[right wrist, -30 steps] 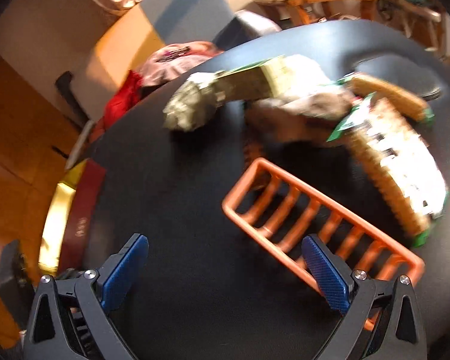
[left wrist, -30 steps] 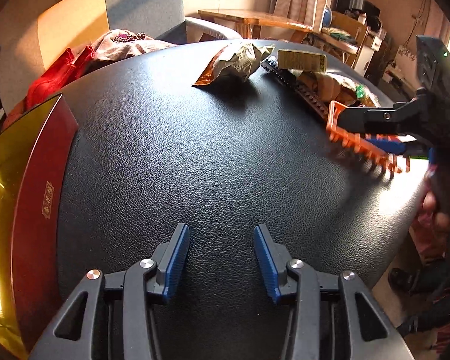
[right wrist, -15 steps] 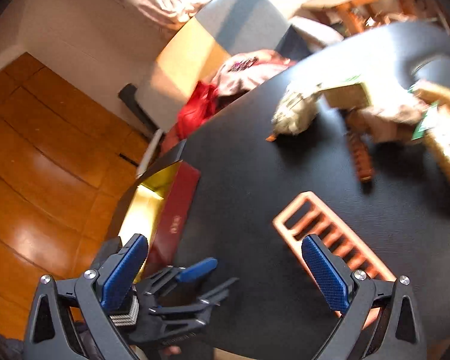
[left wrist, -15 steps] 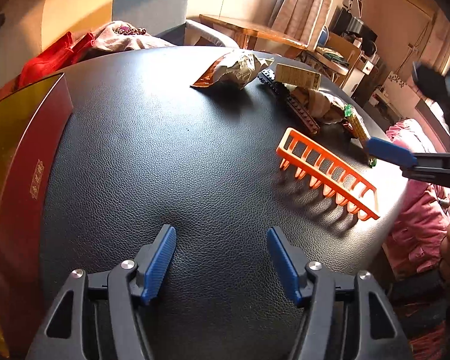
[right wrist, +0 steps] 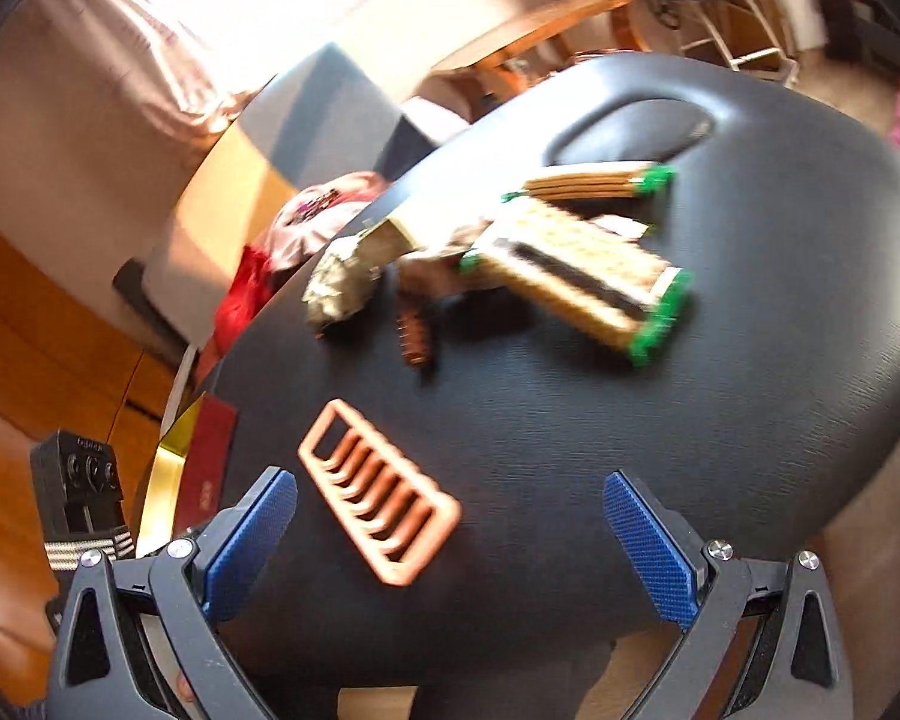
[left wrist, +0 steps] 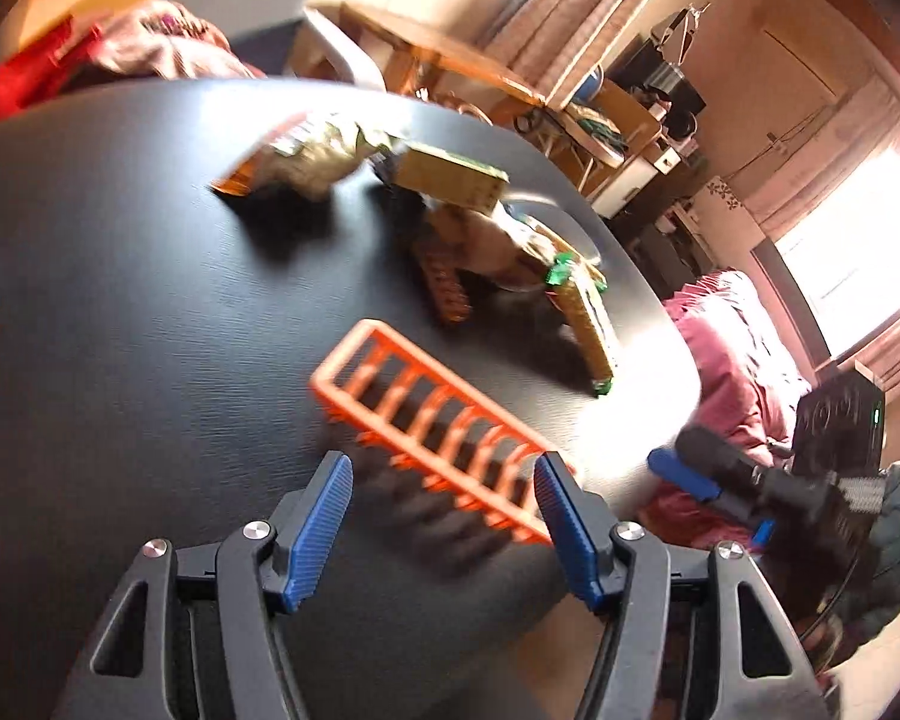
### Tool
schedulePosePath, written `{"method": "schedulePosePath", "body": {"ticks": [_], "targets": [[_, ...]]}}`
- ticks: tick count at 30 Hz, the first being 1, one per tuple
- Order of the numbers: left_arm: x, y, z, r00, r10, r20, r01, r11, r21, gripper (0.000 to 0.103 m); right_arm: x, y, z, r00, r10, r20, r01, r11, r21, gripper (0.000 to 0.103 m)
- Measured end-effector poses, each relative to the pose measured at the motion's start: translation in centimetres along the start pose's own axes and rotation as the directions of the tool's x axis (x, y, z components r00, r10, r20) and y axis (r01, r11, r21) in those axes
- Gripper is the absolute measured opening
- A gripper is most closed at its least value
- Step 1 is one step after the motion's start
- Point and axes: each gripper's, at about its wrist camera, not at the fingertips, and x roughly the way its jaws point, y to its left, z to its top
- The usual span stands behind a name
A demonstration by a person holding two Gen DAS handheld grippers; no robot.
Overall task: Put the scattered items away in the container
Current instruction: 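Grasp the orange plastic rack with the left tool, then lift the orange rack with the left tool while the right tool grasps the cracker packet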
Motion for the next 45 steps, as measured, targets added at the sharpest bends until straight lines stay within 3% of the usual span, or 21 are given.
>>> {"method": "schedulePosePath", "body": {"ticks": [13,16,18,21,28,34,38,41,45], "targets": [[3.8,-0.9,1.0,0.989,0.118,-0.086,-0.121,0.992,-0.029,0.061,-0.5,-3.2,3.3,0.996,-0.052,0.069,0.052,0.999,0.006,0.103],[3.9,-0.8,0.7,0.985,0.153,-0.080,-0.153,0.988,0.000,0.051,0.0,-3.6,5.0,0.994,-0.065,0.086,0.065,0.998,0.003,0.103],[3.8,-0.7,0.6,0.982,0.173,-0.079,-0.172,0.985,0.027,0.035,0.7,-3.8,6.2,0.993,-0.075,0.088,0.075,0.997,0.000,0.103],[3.6,0.0,0.6,0.982,0.171,-0.081,-0.168,0.985,0.039,0.024,2.7,-3.5,7.8,0.995,-0.083,0.061,0.084,0.996,-0.014,0.103],[1.9,2.2,0.3,0.981,0.176,-0.086,-0.173,0.984,0.037,0.022,6.2,-1.4,8.4,0.995,-0.099,-0.016,0.097,0.990,-0.099,0.103],[-0.3,4.6,-0.6,0.975,0.207,-0.078,-0.204,0.978,0.041,0.022,6.5,1.5,5.9,0.996,-0.057,-0.067,0.045,0.984,-0.174,0.103],[-1.8,5.8,-1.6,0.971,0.228,-0.069,-0.225,0.973,0.050,0.021,6.8,2.4,4.1,0.993,-0.005,-0.121,-0.015,0.987,-0.159,0.103],[-3.0,6.6,-2.5,0.967,0.248,-0.062,-0.244,0.968,0.064,0.021,5.9,2.9,3.3,0.996,-0.059,-0.070,0.044,0.980,-0.195,0.103],[-3.8,7.2,-2.9,0.963,0.263,-0.054,-0.259,0.963,0.073,0.021,4.5,1.8,4.9,0.990,-0.141,-0.010,0.135,0.968,-0.212,0.103]]}}
